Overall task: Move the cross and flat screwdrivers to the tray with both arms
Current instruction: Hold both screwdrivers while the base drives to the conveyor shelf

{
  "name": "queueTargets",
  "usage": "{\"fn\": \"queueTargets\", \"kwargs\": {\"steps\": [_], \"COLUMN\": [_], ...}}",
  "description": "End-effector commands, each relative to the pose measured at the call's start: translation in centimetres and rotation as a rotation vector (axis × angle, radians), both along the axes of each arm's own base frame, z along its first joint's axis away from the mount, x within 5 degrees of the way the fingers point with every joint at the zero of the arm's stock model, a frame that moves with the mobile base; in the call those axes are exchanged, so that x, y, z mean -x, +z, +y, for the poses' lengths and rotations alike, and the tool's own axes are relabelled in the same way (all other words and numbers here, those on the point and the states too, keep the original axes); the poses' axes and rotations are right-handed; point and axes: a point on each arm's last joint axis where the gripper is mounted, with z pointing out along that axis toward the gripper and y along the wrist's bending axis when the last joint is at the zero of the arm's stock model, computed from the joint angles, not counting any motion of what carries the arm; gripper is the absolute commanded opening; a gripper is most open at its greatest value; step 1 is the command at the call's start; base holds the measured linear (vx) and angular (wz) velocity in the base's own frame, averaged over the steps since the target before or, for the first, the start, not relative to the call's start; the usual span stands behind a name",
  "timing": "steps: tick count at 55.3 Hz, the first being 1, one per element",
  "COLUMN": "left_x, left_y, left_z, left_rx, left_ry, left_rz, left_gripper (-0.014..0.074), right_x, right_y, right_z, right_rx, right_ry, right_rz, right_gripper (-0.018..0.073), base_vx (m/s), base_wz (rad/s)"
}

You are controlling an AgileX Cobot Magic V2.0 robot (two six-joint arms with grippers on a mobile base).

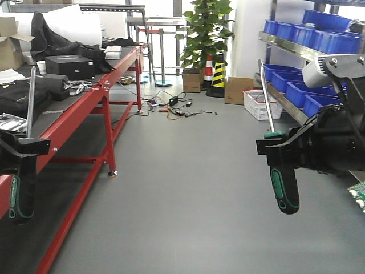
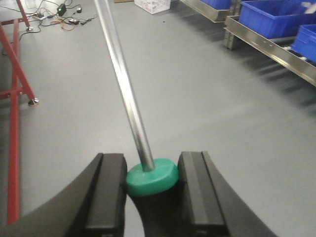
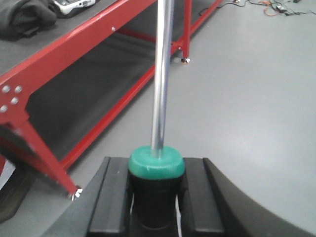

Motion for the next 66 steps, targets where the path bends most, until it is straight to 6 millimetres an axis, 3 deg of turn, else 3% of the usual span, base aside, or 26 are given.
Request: {"fn": "queueTargets", "kwargs": {"steps": [1,34,66], "left_x": [0.46,0.46,0.46], "left_y": [2.32,2.32,2.32], "left_z": [0.12,0.12,0.13], "left_rx": [0.056,0.056,0.056], "left_ry": [0.026,0.026,0.026], "left_rz": [-0.123,-0.123,-0.124], "left_gripper": [-0.0003,-0.0003,-0.0003], "right_x": [0.71,0.62,0.64], "right_y": [2.67,2.61,2.62], "right_z": [-0.37,-0.34,-0.34], "right_rx": [-0.059,-0.059,-0.060], "right_ry": [-0.029,-0.029,-0.029], "right_rz": [-0.134,-0.132,-0.133], "right_gripper": [-0.0008,-0.0008,-0.0008], "base_vx": [0.58,0.57,0.50], "base_wz": [0.17,-0.04,-0.65]}}
